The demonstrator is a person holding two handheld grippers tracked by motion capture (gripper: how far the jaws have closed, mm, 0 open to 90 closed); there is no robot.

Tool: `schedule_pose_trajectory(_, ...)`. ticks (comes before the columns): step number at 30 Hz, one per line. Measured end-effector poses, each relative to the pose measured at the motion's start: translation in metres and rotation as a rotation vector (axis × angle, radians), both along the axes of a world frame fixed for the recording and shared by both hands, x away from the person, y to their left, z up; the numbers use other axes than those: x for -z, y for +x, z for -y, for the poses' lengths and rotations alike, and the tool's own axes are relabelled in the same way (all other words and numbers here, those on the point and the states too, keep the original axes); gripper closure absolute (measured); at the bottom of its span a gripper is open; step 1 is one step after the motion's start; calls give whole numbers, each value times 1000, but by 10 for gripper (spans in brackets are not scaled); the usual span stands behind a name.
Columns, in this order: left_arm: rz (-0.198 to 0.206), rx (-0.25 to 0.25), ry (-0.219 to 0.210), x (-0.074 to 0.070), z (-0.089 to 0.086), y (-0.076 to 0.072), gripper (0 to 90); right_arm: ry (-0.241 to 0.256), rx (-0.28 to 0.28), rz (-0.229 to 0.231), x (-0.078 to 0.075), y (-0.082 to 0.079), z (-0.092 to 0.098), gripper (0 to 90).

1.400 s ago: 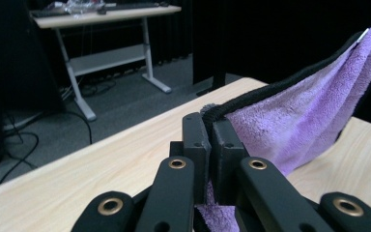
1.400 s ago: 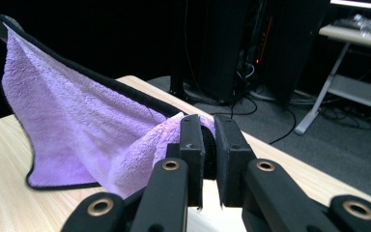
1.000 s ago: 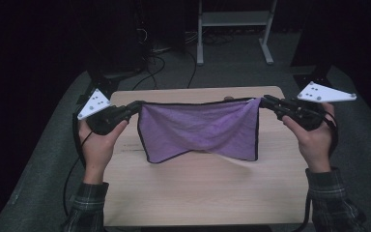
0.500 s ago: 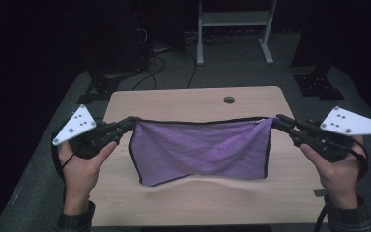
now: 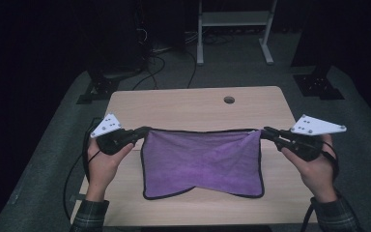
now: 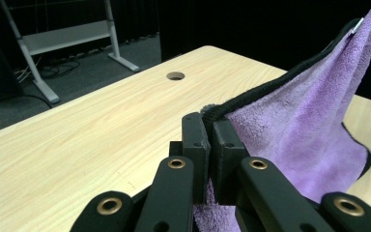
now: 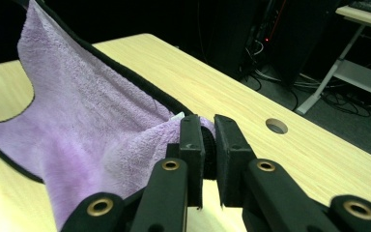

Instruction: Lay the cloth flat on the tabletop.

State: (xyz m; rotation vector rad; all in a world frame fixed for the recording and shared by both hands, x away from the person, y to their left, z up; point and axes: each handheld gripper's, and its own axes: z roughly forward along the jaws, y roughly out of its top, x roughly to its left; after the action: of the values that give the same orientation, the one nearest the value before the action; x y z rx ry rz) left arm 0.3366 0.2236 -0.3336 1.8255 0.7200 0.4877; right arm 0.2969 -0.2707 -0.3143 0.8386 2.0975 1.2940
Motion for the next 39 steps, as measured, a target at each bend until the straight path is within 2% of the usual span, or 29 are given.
schedule_pose_trajectory(3,1,-14,-3,5,0,11,862,-3,8,4,6,14,-2,821)
schedule_pose_trajectory(4,-1,-22,-3,5,0,15,862,-6,15,4,8,24,-3,820)
schedule_pose_trajectory(5,-1,-31,-1,6,1,18,862,-6,15,4,8,24,-3,820)
schedule_pose_trajectory(7,-2,-38,3,7,1,26,862,-5,24,6,9,34,-4,820)
schedule_pose_trajectory(8,-4,-42,6,7,2,30,862,-10,35,7,10,45,-5,820)
schedule_pose_trajectory(9,-4,-47,9,8,2,33,862,-10,35,7,10,45,-5,820)
schedule_pose_trajectory(10,-1,-56,13,10,3,40,862,-13,41,-2,12,55,-7,820)
schedule_pose_trajectory(11,-1,-56,13,10,3,40,863,-13,41,-2,12,55,-7,820)
schedule_pose_trajectory(12,-2,-60,9,10,4,43,862,-18,46,-7,14,63,-8,820)
schedule_pose_trajectory(13,-3,-64,8,11,4,46,862,-18,46,-7,14,63,-8,820)
schedule_pose_trajectory(16,-4,-74,4,13,5,54,862,-13,57,-16,16,80,-9,819)
schedule_pose_trajectory(18,-8,-83,7,16,6,59,862,-6,59,-21,17,85,-9,818)
schedule_pose_trajectory(20,-11,-90,6,19,7,64,863,-4,55,-35,23,97,-9,817)
schedule_pose_trajectory(24,-26,-110,22,28,8,75,862,-4,51,-48,31,109,-10,816)
schedule_pose_trajectory(28,-50,-131,61,39,9,86,862,-5,55,-78,46,127,-12,813)
schedule_pose_trajectory(33,-65,-151,117,52,13,100,862,-2,66,-101,57,139,-14,814)
schedule_pose_trajectory(39,-86,-176,193,64,20,121,863,-23,87,-137,75,157,-17,813)
